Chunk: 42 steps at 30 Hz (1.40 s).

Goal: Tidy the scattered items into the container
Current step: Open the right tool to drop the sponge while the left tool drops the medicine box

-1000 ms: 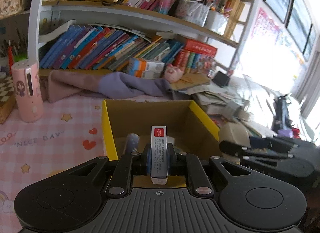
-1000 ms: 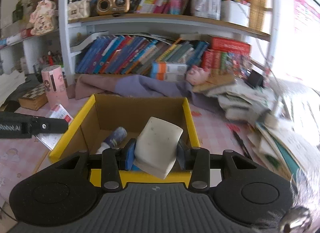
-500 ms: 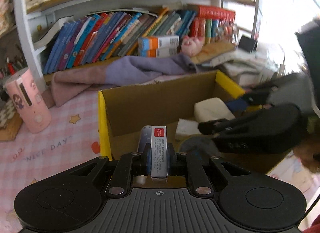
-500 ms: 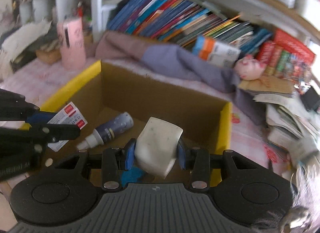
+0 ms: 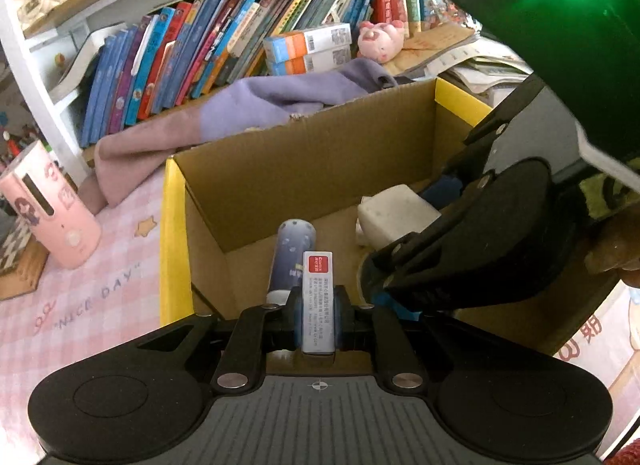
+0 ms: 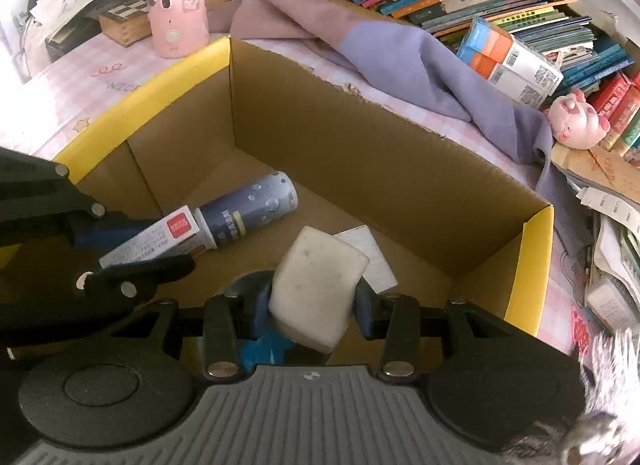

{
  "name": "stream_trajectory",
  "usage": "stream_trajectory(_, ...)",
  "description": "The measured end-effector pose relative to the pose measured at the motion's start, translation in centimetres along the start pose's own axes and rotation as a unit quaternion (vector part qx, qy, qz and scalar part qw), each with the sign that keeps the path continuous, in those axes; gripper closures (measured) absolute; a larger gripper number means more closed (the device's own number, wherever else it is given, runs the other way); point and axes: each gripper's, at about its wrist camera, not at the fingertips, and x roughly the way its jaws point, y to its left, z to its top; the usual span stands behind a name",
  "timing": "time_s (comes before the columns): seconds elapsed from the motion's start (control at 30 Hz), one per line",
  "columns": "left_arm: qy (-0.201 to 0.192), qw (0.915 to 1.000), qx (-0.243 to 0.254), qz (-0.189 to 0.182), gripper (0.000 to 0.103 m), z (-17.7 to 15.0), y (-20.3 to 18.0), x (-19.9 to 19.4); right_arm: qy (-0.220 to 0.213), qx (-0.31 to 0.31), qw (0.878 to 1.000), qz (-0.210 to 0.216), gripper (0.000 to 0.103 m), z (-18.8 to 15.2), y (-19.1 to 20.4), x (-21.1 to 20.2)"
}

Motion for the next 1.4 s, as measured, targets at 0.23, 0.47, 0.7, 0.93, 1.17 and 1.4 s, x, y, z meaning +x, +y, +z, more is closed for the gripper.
stream_trajectory(0.23,-0.022,0.9994,0.012,0.026,0.08,-0.3,-0.4,-1.4,-0.011,0.014,1.0,0.009,0.063,-0.2,-0.3,-0.4)
stream_trajectory(0.47,-0.063,0.996,0.003,0.064,0.033,-1.1,-0.3,-4.1,-0.038,0.02,0.999,0.002,0.053,-0.3,-0.3,-1.2)
stream_trajectory(0.7,-0.111,0.9888,-0.004,0.099,0.015,-1.6,0.1,-7.3,-0.084,0.043,0.996,-0.009,0.037,-0.6,-0.2,-3.2)
stream_trajectory(0.93,-0.156,0.9809,-0.039,0.109,0.007,-2.3,2.1,-10.7,-0.133,0.077,0.988,-0.032,0.031,-0.8,0.8,-6.2)
stream_trajectory(1.17,-0.184,0.9743,-0.071,0.108,0.002,-3.9,4.4,-14.0,-0.176,0.107,0.977,-0.056,0.027,-1.8,3.7,-9.3)
stream_trajectory(1.4,-0.206,0.9682,-0.082,0.115,0.002,-6.1,6.6,-16.9,-0.205,0.12,0.968,-0.077,0.027,-2.6,7.4,-11.7)
